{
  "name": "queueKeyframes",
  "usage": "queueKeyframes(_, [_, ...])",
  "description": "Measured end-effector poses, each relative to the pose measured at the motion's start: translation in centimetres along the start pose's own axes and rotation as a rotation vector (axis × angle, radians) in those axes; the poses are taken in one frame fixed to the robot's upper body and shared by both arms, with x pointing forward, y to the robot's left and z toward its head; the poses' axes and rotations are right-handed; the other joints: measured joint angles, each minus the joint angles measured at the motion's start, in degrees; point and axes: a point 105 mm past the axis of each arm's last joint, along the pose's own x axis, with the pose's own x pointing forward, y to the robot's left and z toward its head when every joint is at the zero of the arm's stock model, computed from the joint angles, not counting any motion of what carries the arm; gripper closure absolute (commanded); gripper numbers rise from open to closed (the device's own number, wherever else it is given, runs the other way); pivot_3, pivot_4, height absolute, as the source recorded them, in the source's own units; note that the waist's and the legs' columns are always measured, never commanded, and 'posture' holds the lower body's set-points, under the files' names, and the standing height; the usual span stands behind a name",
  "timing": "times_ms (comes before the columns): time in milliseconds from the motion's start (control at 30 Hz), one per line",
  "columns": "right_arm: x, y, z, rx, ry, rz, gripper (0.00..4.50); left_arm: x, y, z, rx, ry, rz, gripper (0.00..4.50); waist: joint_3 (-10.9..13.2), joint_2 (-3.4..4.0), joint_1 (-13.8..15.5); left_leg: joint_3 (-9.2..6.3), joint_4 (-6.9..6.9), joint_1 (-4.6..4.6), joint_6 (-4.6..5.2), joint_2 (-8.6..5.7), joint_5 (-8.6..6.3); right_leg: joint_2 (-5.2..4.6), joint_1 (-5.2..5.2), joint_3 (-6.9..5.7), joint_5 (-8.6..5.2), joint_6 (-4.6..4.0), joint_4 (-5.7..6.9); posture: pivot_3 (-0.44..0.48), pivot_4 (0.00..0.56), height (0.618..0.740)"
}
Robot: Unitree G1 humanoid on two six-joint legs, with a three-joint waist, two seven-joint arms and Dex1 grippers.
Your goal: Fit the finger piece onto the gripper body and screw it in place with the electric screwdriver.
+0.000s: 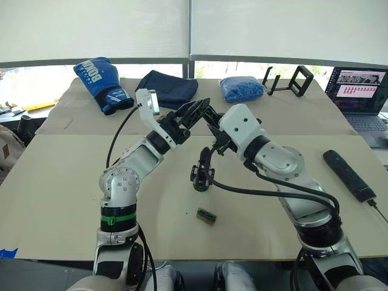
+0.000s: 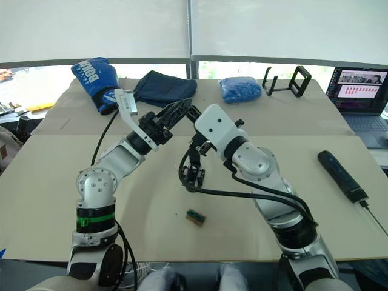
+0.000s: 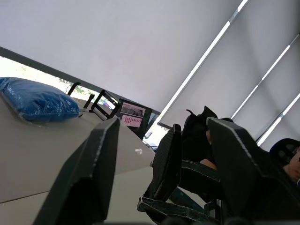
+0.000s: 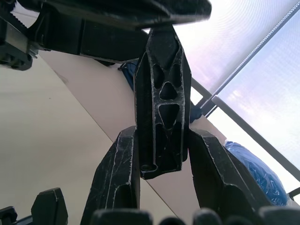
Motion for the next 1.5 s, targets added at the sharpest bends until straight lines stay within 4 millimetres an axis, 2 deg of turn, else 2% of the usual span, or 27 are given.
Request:
queueKeyframes(100, [0.0,0.3,0.0,-0.003,0.001,0.014,3.41,0.0,-0.3,0.1,-0.004,-0.008,-0.012,4.35,0.0,0.00,0.0,0.00,0.00,0.00,0.00,0.00,0.00,0.00,0.00,0.00,0.00,0.00,0.00,0.000,0.150,0.740])
queueKeyframes(133, [0.0,0.3,0.1,-0.008,-0.001,0.013,3.41,0.0,-0.3,0.1,-0.007,-0.010,-0.006,4.50,0.0,0.00,0.0,0.00,0.00,0.00,0.00,0.00,0.00,-0.01,0.00,0.00,0.00,0.00,0.00,0.000,0.150,0.740])
queueKeyframes(333, [-0.1,0.4,0.2,0.000,-0.001,0.021,3.41,0.0,-0.3,0.2,-0.019,-0.020,-0.004,4.50,0.0,0.00,0.0,-0.01,0.00,-0.01,0.00,0.01,0.00,0.00,0.00,-0.01,0.00,0.00,0.00,0.000,0.150,0.740])
queueKeyframes(400, [-0.2,0.3,0.3,0.018,-0.007,0.025,2.34,0.0,-0.3,0.2,-0.032,-0.029,-0.009,4.50,0.0,0.00,0.0,-0.02,0.00,-0.01,0.00,0.01,0.00,0.00,0.00,-0.01,0.00,0.00,0.00,0.000,0.150,0.740])
queueKeyframes(533, [-0.8,0.0,0.6,0.026,-0.022,0.069,0.97,0.1,-0.6,0.9,-0.074,-0.061,-0.040,4.50,0.0,-0.03,0.1,-0.04,0.01,-0.02,0.01,0.00,0.00,-0.01,0.01,-0.02,0.00,0.00,-0.01,0.000,0.150,0.740])
queueKeyframes(600, [-1.5,-0.7,0.3,0.031,-0.015,0.109,0.24,0.0,-0.8,1.5,-0.095,-0.070,-0.079,4.50,0.0,-0.05,0.1,-0.05,0.01,-0.03,0.01,0.00,0.00,-0.01,0.01,-0.02,0.00,0.00,-0.02,0.000,0.150,0.740])
queueKeyframes(633, [-2.1,-1.3,0.1,0.036,-0.009,0.130,0.03,-0.3,-0.7,1.9,-0.100,-0.064,-0.098,4.50,0.0,-0.06,0.1,-0.05,0.01,-0.02,0.01,0.00,0.00,-0.01,0.01,-0.02,0.00,0.00,-0.02,0.000,0.150,0.740])
queueKeyframes(800, [-4.7,-3.2,-0.2,0.174,-0.025,0.273,0.03,-2.8,-0.5,2.1,-0.121,0.142,-0.239,4.50,0.1,-0.11,-0.2,-0.04,-0.02,0.01,0.00,0.11,0.00,0.17,-0.01,0.01,-0.02,0.02,-0.02,0.000,0.150,0.740])
queueKeyframes(867, [-5.4,-3.8,-0.4,0.290,0.003,0.337,0.03,-4.4,-0.9,1.8,-0.123,0.280,-0.327,4.50,0.1,-0.13,-0.4,-0.02,-0.03,0.03,-0.02,0.16,0.01,0.22,-0.03,0.03,-0.03,0.02,-0.01,0.000,0.150,0.740])
queueKeyframes(933, [-6.4,-3.3,-0.9,0.435,0.098,0.458,0.03,-5.6,-0.8,1.5,-0.147,0.377,-0.381,4.50,0.1,-0.12,-0.2,-0.03,-0.04,0.04,-0.03,0.18,0.02,0.22,-0.03,0.04,-0.03,-0.06,0.01,0.000,0.150,0.740])
queueKeyframes(1000, [-7.8,-1.8,-1.0,0.609,0.218,0.621,0.03,-6.2,-0.7,1.0,-0.164,0.455,-0.418,4.50,0.1,-0.13,0.0,-0.06,-0.02,0.00,-0.02,0.19,0.01,0.20,-0.03,0.04,-0.02,-0.16,-0.01,0.000,0.150,0.740])
queueKeyframes(1067, [-8.8,-0.3,-0.5,0.711,0.278,0.760,0.03,-6.3,-1.2,0.3,-0.186,0.518,-0.469,4.50,0.1,-0.15,0.3,-0.12,-0.01,-0.08,-0.01,0.16,0.00,0.17,-0.05,0.03,0.01,-0.20,-0.03,0.000,0.150,0.740])
queueKeyframes(1200, [-9.0,2.7,0.5,0.793,0.302,0.943,0.03,-6.7,-2.1,-1.3,-0.217,0.636,-0.549,4.50,0.1,-0.17,0.2,-0.12,-0.02,-0.09,0.02,0.12,-0.02,0.12,-0.05,0.05,0.01,-0.21,-0.06,0.000,0.150,0.740])
queueKeyframes(1333, [-8.3,5.3,0.3,0.834,0.353,1.010,0.03,-6.8,-2.8,-2.9,-0.240,0.704,-0.597,4.50,0.1,-0.19,0.0,-0.11,-0.02,-0.15,0.00,0.10,-0.01,0.06,-0.15,0.05,0.02,-0.22,0.00,0.000,0.150,0.740])
queueKeyframes(1500, [-8.1,6.2,0.4,0.859,0.376,1.020,0.03,-6.9,-2.8,-4.0,-0.219,0.732,-0.598,4.50,0.1,-0.20,0.1,-0.10,-0.01,-0.16,0.01,0.06,-0.01,-0.01,-0.14,0.03,0.02,-0.21,-0.01,0.000,0.150,0.740])
